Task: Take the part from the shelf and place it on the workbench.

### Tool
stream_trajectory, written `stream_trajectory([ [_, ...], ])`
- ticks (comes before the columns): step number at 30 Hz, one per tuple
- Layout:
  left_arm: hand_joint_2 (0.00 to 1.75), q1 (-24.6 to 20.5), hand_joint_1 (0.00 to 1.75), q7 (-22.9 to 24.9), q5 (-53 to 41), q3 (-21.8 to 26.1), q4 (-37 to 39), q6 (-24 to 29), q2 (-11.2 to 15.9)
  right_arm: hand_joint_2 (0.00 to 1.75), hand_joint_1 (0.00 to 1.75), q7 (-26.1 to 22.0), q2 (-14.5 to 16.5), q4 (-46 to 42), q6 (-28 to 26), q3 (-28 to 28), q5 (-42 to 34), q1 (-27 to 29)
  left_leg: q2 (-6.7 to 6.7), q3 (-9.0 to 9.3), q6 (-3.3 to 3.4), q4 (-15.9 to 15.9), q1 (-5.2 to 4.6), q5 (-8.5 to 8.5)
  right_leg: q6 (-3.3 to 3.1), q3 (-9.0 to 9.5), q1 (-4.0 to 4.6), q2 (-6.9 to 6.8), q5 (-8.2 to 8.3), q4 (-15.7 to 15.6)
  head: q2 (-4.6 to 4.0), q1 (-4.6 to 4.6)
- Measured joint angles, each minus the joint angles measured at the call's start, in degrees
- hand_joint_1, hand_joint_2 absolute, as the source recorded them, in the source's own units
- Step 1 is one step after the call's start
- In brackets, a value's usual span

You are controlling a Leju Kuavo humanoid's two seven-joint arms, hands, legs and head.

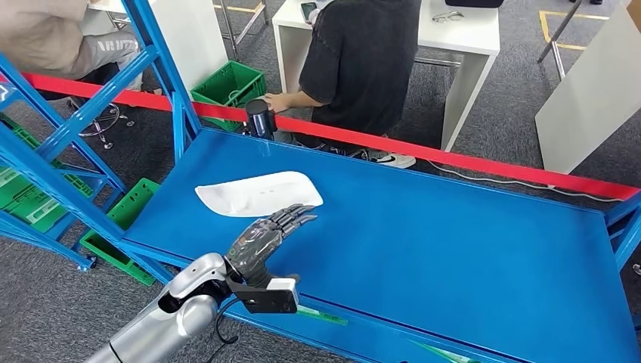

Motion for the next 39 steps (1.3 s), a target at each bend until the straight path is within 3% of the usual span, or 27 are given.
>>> stream_trajectory([
  [3, 1.75, -2.6, 0.0, 0.6, -2.9, -1.1, 0.8, -0.5, 0.1, 0.0, 0.0, 0.2, -0.1, 0.0, 0.1, 0.2, 0.0, -0.2, 0.06, 0.76, 0.55, -1.7, 0.49, 1.16, 0.4, -1.04, 0.17, -0.14, -0.93, 1.7, 0.0, 0.08],
  [6, 1.75, -5.1, 0.0, 1.7, -6.7, -2.6, 1.9, 0.3, 0.0, 0.0, 0.0, 0.3, -0.3, 0.0, 0.3, 0.3, -0.1, -0.4, 0.14, 0.89, 0.86, -2.2, 0.49, 1.69, 0.02, -5.79, 0.03, -0.16, -5.41, 11.9, 0.0, 0.2],
  [7, 1.75, -5.4, 0.0, 1.9, -7.6, -3.0, 2.1, 1.0, 0.0, 0.0, 0.0, 0.3, -0.4, 0.0, 0.3, 0.3, -0.2, -0.4, 0.15, 0.84, 0.84, -2.2, 0.44, 1.69, 0.14, -7.2, -0.05, -0.17, -6.43, 15.0, 0.0, 0.21],
  [8, 1.75, -5.5, 0.0, 2.0, -8.1, -3.3, 2.3, 1.7, 0.0, 0.0, 0.0, 0.3, -0.4, 0.0, 0.4, 0.3, -0.2, -0.3, 0.15, 0.82, 0.82, -2.2, 0.41, 1.67, 0.52, -7.61, -0.14, -0.17, -6.55, 15.9, 0.0, 0.21],
  [9, 1.75, -5.6, 0.0, 2.0, -8.3, -3.5, 2.4, 2.3, 0.0, 0.0, 0.0, 0.3, -0.5, 0.0, 0.4, 0.3, -0.3, -0.3, 0.13, 0.83, 0.74, -2.1, 0.42, 1.62, 1.1, -6.8, -0.27, -0.18, -5.71, 14.4, 0.0, 0.21],
  [11, 1.75, -5.9, 0.0, 1.9, -8.4, -3.9, 2.6, 3.0, -0.1, 0.0, 0.0, 0.3, -0.6, 0.0, 0.4, 0.3, -0.4, -0.3, 0.04, 0.78, 0.31, -1.6, 0.51, 1.32, 2.17, -2.78, -0.61, -0.29, -2.69, 6.5, 0.0, 0.21],
  [13, 1.75, -6.2, 0.0, 1.6, -8.3, -4.1, 2.7, 4.4, -0.2, 0.0, 0.0, 0.1, -0.6, 0.0, 0.4, 0.3, -0.6, -0.3, -0.05, 0.38, -0.33, -0.7, 0.31, 0.89, 2.04, 0.03, -0.66, -0.3, -0.91, 0.9, 0.0, 0.19],
  [15, 1.75, -6.3, 0.0, 1.1, -7.9, -4.4, 2.6, 6.4, -0.2, 0.0, 0.0, -0.3, -0.6, 0.0, 0.2, 0.3, -0.9, -0.2, -0.09, 0.01, -0.73, -0.3, 0.12, 0.73, 1.24, 0.24, -0.41, -0.19, -0.79, 0.5, 0.0, 0.15],
  [18, 1.75, -6.6, 0.0, 0.9, -7.1, -4.6, 2.3, 7.3, -0.2, 0.0, 0.0, -0.8, -0.5, 0.0, 0.0, 0.3, -1.0, 0.0, -0.08, -0.86, -1.37, 1.4, 0.42, -0.59, 0.26, 0.28, -0.84, -0.09, -0.74, 0.5, 0.0, 0.06],
  [19, 1.75, -6.7, 0.0, 1.2, -7.0, -4.7, 2.1, 7.1, -0.2, 0.0, 0.0, -0.9, -0.5, 0.0, -0.1, 0.3, -1.0, 0.0, -0.08, -1.97, -1.71, 3.8, 0.55, -1.98, -0.05, 0.36, -1.0, -0.07, -0.71, 0.4, 0.0, 0.01],
  [21, 1.75, -6.9, 0.0, 1.9, -6.9, -5.0, 1.8, 6.2, -0.1, 0.0, 0.0, -1.0, -0.5, 0.0, -0.1, 0.3, -1.0, 0.0, -0.08, -5.76, -2.3, 11.7, 0.8, -5.56, -0.4, 0.37, -0.88, -0.07, -0.75, 0.4, 0.0, -0.09],
  [23, 1.75, -6.9, 0.0, 2.7, -7.0, -5.4, 1.8, 5.4, -0.1, 0.0, 0.0, -1.0, -0.4, 0.0, -0.2, 0.4, -1.0, 0.0, -0.08, -8.65, -2.44, 17.2, 0.94, -6.91, -0.46, 0.36, -0.72, -0.04, -0.77, 0.4, 0.0, -0.09],
  [24, 1.75, -6.9, 0.0, 2.9, -7.0, -5.5, 1.8, 5.3, -0.1, 0.0, 0.0, -1.0, -0.4, 0.0, -0.2, 0.4, -1.0, 0.0, -0.08, -8.55, -2.3, 16.7, 0.96, -5.95, -0.46, 0.41, -0.64, 0.02, -0.77, 0.4, 0.0, -0.09],
  [25, 1.75, -6.9, 0.0, 3.0, -7.0, -5.6, 1.7, 5.2, 0.0, 0.0, 0.0, -1.0, -0.4, 0.0, -0.2, 0.4, -1.0, 0.0, -0.09, -7.2, -1.98, 13.7, 0.94, -4.03, -0.45, 0.51, -0.54, 0.1, -0.77, 0.4, 0.0, -0.1],
  [27, 1.75, -7.3, 0.0, 3.1, -7.0, -5.6, 1.6, 5.2, 0.0, 0.0, 0.0, -1.0, -0.3, 0.0, -0.2, 0.4, -1.0, -0.1, -0.1, -3.1, -0.9, 5.2, 0.66, -0.31, -0.41, 0.64, -0.26, 0.23, -0.77, 0.4, 0.0, -0.04],
  [29, 1.75, -7.7, 0.0, 3.1, -7.0, -5.6, 1.4, 5.2, 0.0, 0.0, 0.0, -1.0, -0.2, 0.0, -0.2, 0.4, -1.0, -0.1, -0.07, -0.92, -0.05, 0.6, 0.2, 0.8, -0.22, 0.47, -0.2, 0.23, -0.68, 0.3, 0.0, 0.01],
  [33, 1.75, -7.9, 0.0, 3.2, -7.0, -5.8, 1.1, 5.1, -0.1, 0.0, 0.0, -1.0, 0.1, 0.0, -0.3, 0.4, -1.0, 0.0, 0.09, 0.0, 0.56, -1.4, 0.18, 1.48, 0.62, -0.01, -0.18, 0.11, -1.03, 0.9, 0.0, 0.07],
  [34, 1.75, -8.1, 0.0, 3.2, -7.0, -5.8, 1.0, 5.1, -0.1, 0.0, 0.0, -1.0, 0.1, 0.0, -0.3, 0.4, -1.0, -0.1, 0.16, 0.39, 0.74, -2.0, 0.37, 1.88, 0.56, -0.88, -0.11, 0.08, -1.99, 2.8, 0.0, 0.14],
  [37, 1.75, -8.1, 0.0, 3.2, -7.0, -6.1, 1.0, 5.1, -0.2, 0.0, 0.0, -1.1, -0.1, 0.0, -0.3, 0.4, -1.0, 0.0, 0.21, 0.54, 0.94, -2.5, 0.42, 2.23, 0.29, -6.04, -0.27, 0.05, -6.43, 13.6, 0.0, 0.25],
  [38, 1.75, -8.0, 0.0, 3.2, -7.0, -6.2, 1.0, 5.0, -0.2, 0.0, 0.0, -1.1, -0.1, 0.0, -0.3, 0.4, -1.0, 0.0, 0.2, 0.5, 0.93, -2.5, 0.37, 2.22, 0.56, -7.1, -0.35, 0.05, -7.02, 15.7, 0.0, 0.25],
  [39, 1.75, -7.9, 0.0, 3.2, -7.0, -6.3, 1.0, 5.0, -0.2, 0.0, 0.0, -1.1, -0.2, 0.0, -0.3, 0.4, -1.1, 0.1, 0.17, 0.49, 0.89, -2.4, 0.35, 2.2, 1.03, -7.05, -0.42, 0.03, -6.66, 15.6, 0.0, 0.26],
])
